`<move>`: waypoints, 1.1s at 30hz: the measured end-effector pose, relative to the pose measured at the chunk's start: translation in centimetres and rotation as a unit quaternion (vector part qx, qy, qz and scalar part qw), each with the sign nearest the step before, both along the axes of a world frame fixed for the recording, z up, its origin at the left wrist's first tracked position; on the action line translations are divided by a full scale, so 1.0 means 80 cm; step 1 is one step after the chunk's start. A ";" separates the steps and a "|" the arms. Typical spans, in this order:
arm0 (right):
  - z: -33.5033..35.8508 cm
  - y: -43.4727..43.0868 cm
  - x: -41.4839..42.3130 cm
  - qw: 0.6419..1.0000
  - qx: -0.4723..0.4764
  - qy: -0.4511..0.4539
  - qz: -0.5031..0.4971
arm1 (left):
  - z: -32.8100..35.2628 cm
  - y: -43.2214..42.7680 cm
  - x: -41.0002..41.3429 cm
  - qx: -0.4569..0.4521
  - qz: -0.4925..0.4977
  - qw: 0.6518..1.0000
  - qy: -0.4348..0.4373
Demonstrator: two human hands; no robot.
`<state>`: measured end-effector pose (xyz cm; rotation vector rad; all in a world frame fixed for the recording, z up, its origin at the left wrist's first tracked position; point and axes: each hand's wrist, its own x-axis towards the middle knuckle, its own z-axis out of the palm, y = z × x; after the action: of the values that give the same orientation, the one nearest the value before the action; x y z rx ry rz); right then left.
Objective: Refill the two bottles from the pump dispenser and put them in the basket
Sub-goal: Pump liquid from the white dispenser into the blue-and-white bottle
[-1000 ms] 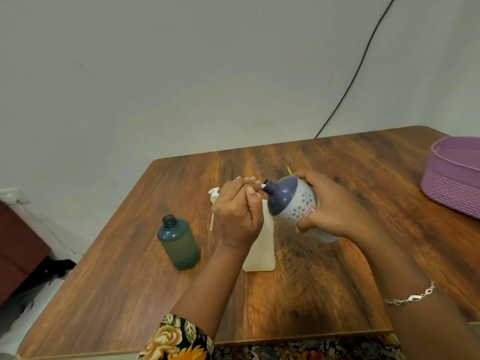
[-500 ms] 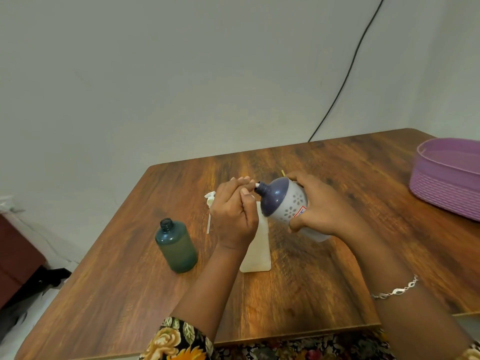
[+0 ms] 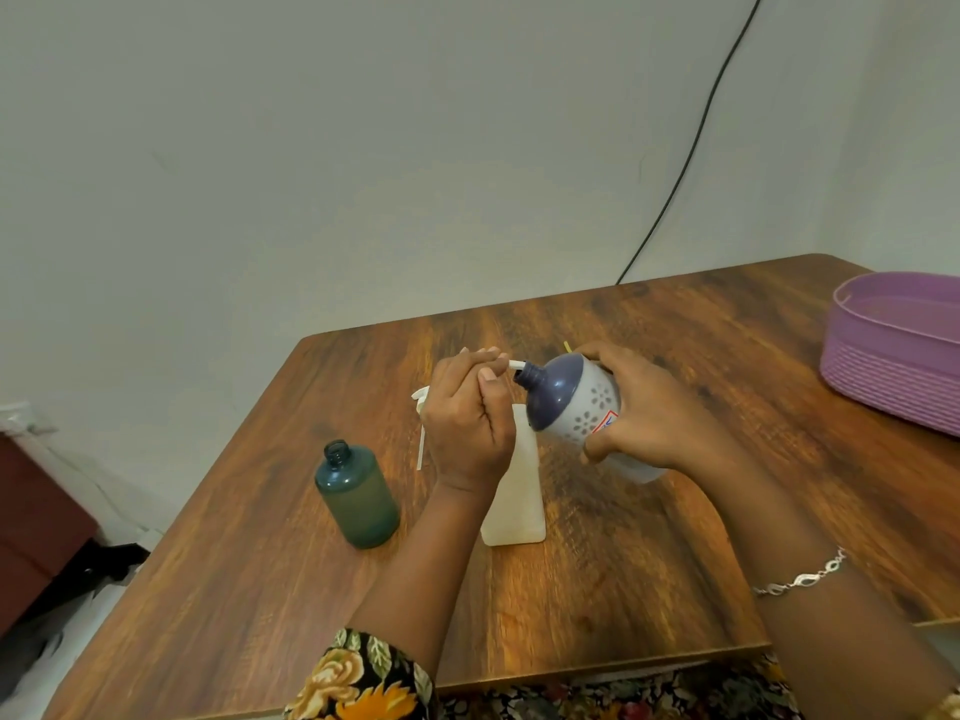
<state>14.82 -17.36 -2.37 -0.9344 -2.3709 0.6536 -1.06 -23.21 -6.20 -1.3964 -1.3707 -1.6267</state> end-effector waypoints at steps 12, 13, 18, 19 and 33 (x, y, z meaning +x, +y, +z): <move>0.003 0.003 -0.001 1.000 0.004 -0.013 -0.005 | 0.001 0.002 0.008 -0.005 0.015 1.000 -0.008; 0.005 0.004 0.000 1.000 0.001 -0.007 -0.002 | 0.005 0.002 0.008 -0.006 0.011 1.000 -0.002; 0.008 0.006 0.001 1.000 0.009 -0.004 -0.003 | -0.006 0.004 0.003 -0.006 0.022 1.000 0.006; 0.006 0.005 0.000 1.000 0.008 -0.013 -0.004 | -0.011 0.003 0.003 -0.008 0.024 1.000 0.007; 0.002 0.005 -0.002 1.000 0.010 -0.013 0.002 | -0.013 0.006 -0.003 -0.004 0.030 0.999 0.031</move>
<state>14.69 -16.93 -2.19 -0.9363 -2.3973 0.6222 -1.30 -22.73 -7.22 -1.3859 -1.3720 -1.5295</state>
